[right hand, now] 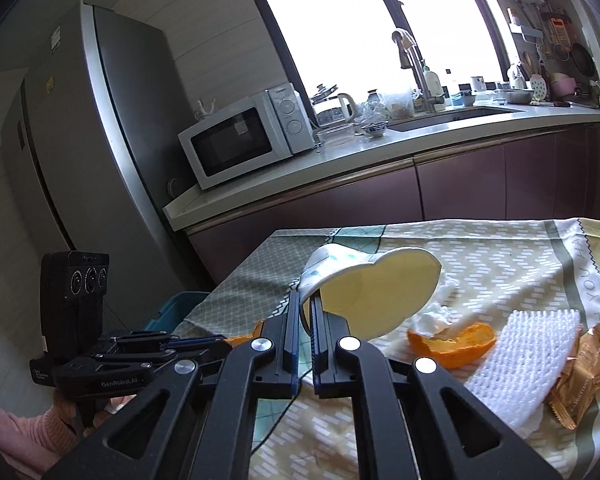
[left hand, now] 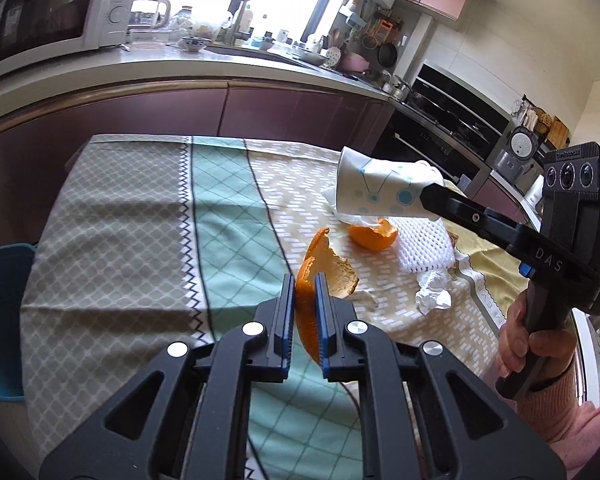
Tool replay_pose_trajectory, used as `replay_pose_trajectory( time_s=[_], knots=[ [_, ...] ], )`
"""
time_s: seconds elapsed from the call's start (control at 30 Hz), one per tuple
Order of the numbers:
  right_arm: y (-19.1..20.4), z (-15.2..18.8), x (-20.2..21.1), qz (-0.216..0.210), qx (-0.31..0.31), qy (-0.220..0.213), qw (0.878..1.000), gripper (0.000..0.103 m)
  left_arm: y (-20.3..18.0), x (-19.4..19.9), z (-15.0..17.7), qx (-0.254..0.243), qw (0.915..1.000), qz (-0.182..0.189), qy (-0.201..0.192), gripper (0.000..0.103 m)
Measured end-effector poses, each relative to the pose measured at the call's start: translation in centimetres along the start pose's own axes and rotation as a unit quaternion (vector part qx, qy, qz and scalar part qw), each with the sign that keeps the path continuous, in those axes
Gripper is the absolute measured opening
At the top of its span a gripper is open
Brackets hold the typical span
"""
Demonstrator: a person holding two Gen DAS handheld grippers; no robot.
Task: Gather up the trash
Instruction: 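Carry the peel and cup to the teal bin and release both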
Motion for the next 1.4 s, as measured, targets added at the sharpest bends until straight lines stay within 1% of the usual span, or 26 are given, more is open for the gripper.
replay_pose_trajectory(
  time_s=[0.17, 0.33, 0.47, 0.53, 0.7, 0.87, 1.03, 1.17, 1.3, 1.4],
  knots=[
    [3.6, -0.1, -3.9, -0.045, 0.016, 0.021, 0.999, 0.004, 4.9, 3.0, -0.2, 0.026, 0.9987, -0.036, -0.023, 0.01],
    [7.6, -0.4, -8.2, -0.087, 0.034, 0.046, 0.995, 0.004, 10.9, 6.3, 0.0, 0.056, 0.994, -0.083, -0.043, 0.01],
    [10.7, -0.5, -11.7, -0.117, 0.047, 0.067, 0.99, 0.004, 15.7, 8.6, 0.6, 0.083, 0.9876, -0.122, -0.054, 0.01],
    [11.9, -0.5, -13.2, -0.131, 0.05, 0.077, 0.987, 0.004, 18.2, 9.6, 0.8, 0.096, 0.9831, -0.144, -0.059, 0.01],
    [14.8, 0.0, -17.2, -0.152, 0.063, 0.106, 0.981, 0.004, 23.7, 11.3, 1.5, 0.127, 0.9722, -0.186, -0.063, 0.01],
    [17.3, 0.9, -20.9, -0.162, 0.078, 0.142, 0.973, 0.004, 28.3, 11.1, 2.7, 0.157, 0.9633, -0.212, -0.051, 0.01],
    [18.9, 2.3, -23.9, -0.164, 0.091, 0.177, 0.966, 0.004, 31.1, 9.6, 3.9, 0.179, 0.9578, -0.223, -0.032, 0.011],
    [19.6, 3.8, -26.3, -0.156, 0.098, 0.207, 0.961, 0.004, 32.7, 8.0, 4.9, 0.19, 0.9534, -0.234, -0.014, 0.011],
    [19.9, 5.3, -28.3, -0.145, 0.106, 0.233, 0.956, 0.004, 33.9, 6.4, 5.6, 0.196, 0.9514, -0.237, 0.001, 0.011],
    [19.9, 6.3, -29.2, -0.137, 0.108, 0.249, 0.953, 0.009, 34.4, 5.3, 6.0, 0.198, 0.9506, -0.239, 0.009, 0.014]
  ],
)
Point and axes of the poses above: each gripper's, at about its wrist camera, not at the fingertips, and x roughly against the way its jaws point, y to its left, z to its underside, the point moved 6 cm from there along -x, roughly the way its jaws point, and after that the axes turned 12 degrees about -z, right-handed, at the moved point
